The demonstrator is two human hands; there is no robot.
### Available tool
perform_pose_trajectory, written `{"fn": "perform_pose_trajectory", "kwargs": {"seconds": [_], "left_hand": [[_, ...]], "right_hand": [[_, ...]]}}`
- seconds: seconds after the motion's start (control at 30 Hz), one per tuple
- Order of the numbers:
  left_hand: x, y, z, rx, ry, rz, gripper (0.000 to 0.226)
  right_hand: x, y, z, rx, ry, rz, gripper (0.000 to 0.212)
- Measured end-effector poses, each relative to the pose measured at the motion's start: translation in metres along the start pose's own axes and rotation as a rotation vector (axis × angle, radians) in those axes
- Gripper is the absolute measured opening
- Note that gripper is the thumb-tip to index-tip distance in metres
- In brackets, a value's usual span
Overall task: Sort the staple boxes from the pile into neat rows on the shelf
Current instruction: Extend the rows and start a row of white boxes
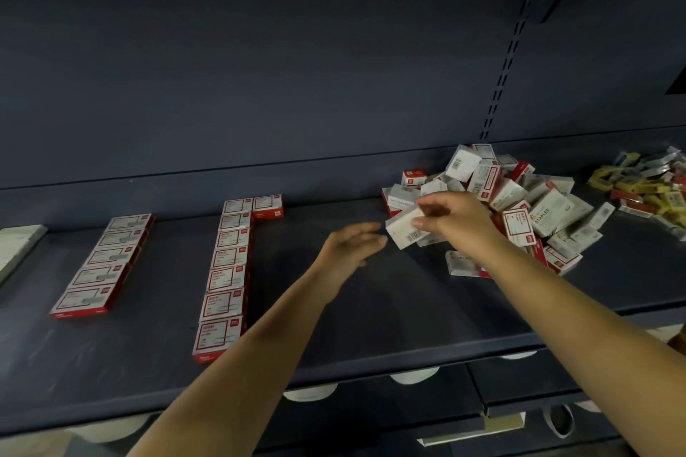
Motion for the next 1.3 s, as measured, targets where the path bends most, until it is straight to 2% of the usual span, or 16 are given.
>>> {"fn": "perform_pose_trajectory", "kwargs": {"seconds": [0.17,0.3,0.4,0.5,0.6,0.67,0.8,0.9,1.0,1.07,1.17,1.3], "left_hand": [[-0.010,-0.017,-0.001,-0.197,-0.025,0.006,0.029],[-0.019,-0.035,-0.005,-0.355,-0.012,-0.106,0.031],[-0.024,-0.049,-0.007,-0.372,0.020,-0.218,0.031],[-0.029,-0.063,-0.010,-0.328,0.069,-0.337,0.017],[-0.034,-0.081,-0.017,-0.162,0.118,-0.441,0.024],[-0.038,-0.096,-0.025,-0.069,0.176,-0.475,0.024],[-0.046,-0.124,-0.040,0.049,0.302,-0.413,0.011],[-0.052,-0.147,-0.043,0.066,0.321,-0.392,0.008],[-0.056,-0.177,-0.033,-0.073,0.228,-0.487,0.011],[-0.059,-0.196,-0.024,-0.186,0.131,-0.497,0.020],[-0.066,-0.219,-0.016,-0.322,0.075,-0.400,0.026],[-0.076,-0.245,-0.014,-0.377,0.090,-0.285,0.025]], "right_hand": [[-0.005,0.029,0.004,0.367,0.059,0.102,0.033],[-0.009,0.057,0.012,0.580,0.125,0.093,0.027],[-0.014,0.080,0.022,0.593,0.101,0.071,0.011],[-0.019,0.102,0.039,0.534,0.016,0.086,0.007],[-0.025,0.124,0.059,0.454,0.007,0.193,0.023],[-0.027,0.138,0.070,0.494,0.042,0.293,0.032],[-0.029,0.158,0.092,0.526,0.019,0.336,0.041],[-0.026,0.175,0.102,0.703,0.116,0.374,0.040],[-0.030,0.198,0.114,0.902,0.186,0.473,0.045],[-0.035,0.214,0.122,0.966,0.214,0.501,0.045],[-0.041,0.238,0.134,1.003,0.250,0.534,0.049],[-0.047,0.266,0.149,1.041,0.275,0.573,0.057]]}}
Point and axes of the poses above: each hand's wrist, its own x-axis towards the middle knuckle, its own y-axis out of the palm, z = x × y, the point moved 5 cm from there along x, towards the middle knuckle, and after that the axes turned 10 degrees about y, right-handed, at the moved point
